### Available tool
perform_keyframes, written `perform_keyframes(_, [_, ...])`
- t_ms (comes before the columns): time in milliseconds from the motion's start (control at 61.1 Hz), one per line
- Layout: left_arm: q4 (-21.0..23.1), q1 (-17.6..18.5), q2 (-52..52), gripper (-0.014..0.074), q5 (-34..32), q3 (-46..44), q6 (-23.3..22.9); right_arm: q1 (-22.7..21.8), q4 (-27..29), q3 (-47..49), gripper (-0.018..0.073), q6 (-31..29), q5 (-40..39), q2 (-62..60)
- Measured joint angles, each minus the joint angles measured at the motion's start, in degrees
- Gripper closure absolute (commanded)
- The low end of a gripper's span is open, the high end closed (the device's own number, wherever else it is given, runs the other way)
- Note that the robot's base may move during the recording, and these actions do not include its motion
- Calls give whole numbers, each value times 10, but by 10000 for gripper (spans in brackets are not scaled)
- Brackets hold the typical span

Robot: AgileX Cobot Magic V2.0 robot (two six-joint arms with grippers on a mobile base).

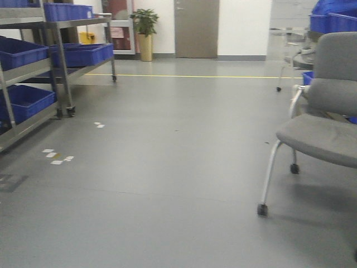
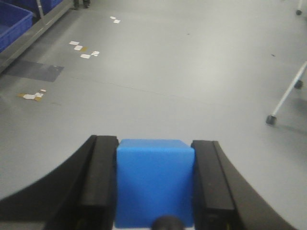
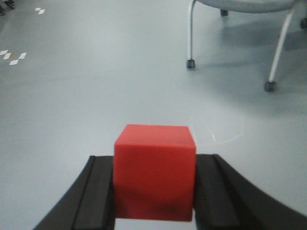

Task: Sort and place red and blue blocks on shelf
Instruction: 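Drive forward across the floor past the grey chair, then turn the base toward the metal shelf of blue bins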

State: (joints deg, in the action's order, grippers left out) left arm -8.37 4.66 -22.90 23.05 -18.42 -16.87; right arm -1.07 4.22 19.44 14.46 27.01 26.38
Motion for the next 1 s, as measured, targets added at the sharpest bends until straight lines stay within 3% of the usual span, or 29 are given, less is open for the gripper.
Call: perform_keyframes(999, [0,0,0,472,0,0,0,0,0,0,492,0,0,0])
